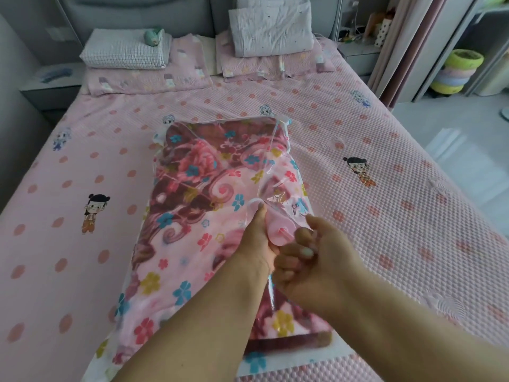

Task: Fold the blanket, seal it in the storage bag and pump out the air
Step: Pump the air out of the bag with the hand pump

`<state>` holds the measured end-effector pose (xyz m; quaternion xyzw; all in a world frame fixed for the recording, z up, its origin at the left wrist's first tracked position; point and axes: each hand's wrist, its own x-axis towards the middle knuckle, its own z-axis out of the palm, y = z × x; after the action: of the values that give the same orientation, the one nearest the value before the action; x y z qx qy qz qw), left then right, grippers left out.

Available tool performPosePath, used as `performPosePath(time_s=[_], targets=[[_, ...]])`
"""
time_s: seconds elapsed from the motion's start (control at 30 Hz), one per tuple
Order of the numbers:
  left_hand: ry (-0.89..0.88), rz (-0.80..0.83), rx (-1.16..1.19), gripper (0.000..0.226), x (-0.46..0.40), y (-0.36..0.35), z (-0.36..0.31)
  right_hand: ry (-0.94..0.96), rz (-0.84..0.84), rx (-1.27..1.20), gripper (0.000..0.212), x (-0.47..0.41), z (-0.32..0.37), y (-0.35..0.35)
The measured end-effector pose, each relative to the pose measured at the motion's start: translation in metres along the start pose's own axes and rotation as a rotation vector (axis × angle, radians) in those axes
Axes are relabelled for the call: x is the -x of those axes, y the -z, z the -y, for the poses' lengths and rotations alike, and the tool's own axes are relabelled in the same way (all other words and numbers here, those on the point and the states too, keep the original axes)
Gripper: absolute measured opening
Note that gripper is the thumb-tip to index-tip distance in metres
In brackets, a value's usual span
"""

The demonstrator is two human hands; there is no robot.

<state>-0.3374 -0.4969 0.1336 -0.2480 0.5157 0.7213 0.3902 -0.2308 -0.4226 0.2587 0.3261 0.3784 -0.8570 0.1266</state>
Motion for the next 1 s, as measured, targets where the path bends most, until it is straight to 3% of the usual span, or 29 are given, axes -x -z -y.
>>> performPosePath(time_s=[0.07,0.13,0.2,0.3,0.37,0.43,0.57,0.67,0.73,0.83,0.93,1.0], targets=[[-0.001,-0.007,0.181,0.067,-0.004,0.0,-0.001,-0.101,0.041,-0.125,0.054,0.023,0.002,0.001],[-0.037,-0.056,0.234,0.059,-0.008,-0.001,-0.001,-0.078,-0.035,-0.106,0.055,0.023,0.0,0.003],[-0.007,-0.032,0.207,0.073,-0.006,-0.006,-0.001,-0.077,-0.03,-0.187,0.055,0.006,-0.003,0.0],[0.106,0.012,0.112,0.079,0.0,-0.007,0.006,-0.004,-0.1,0.01,0.056,-0.016,-0.001,-0.003],[0.079,0.003,0.181,0.062,-0.002,-0.006,0.006,0.028,-0.039,0.078,0.055,-0.008,0.0,0.003],[0.005,-0.021,0.233,0.049,-0.011,0.001,0.003,-0.086,0.062,-0.069,0.054,0.011,0.001,0.001],[-0.004,-0.047,0.193,0.06,-0.008,-0.003,-0.001,-0.09,-0.009,-0.131,0.055,0.002,-0.001,0.004],[0.048,0.026,0.109,0.071,-0.011,0.0,0.008,-0.062,-0.081,0.079,0.056,-0.021,0.002,-0.003],[0.023,0.011,0.07,0.063,-0.014,0.002,0.007,-0.01,-0.022,0.153,0.056,-0.019,0.002,0.004],[-0.025,-0.081,0.17,0.051,-0.01,-0.002,-0.001,-0.141,0.023,-0.022,0.054,0.001,0.011,0.002],[-0.012,-0.039,0.098,0.072,-0.011,-0.003,0.0,-0.108,-0.032,-0.115,0.054,-0.01,0.002,-0.002],[0.008,-0.039,0.082,0.076,-0.013,0.001,0.002,-0.112,-0.09,-0.038,0.055,-0.026,0.001,-0.01]])
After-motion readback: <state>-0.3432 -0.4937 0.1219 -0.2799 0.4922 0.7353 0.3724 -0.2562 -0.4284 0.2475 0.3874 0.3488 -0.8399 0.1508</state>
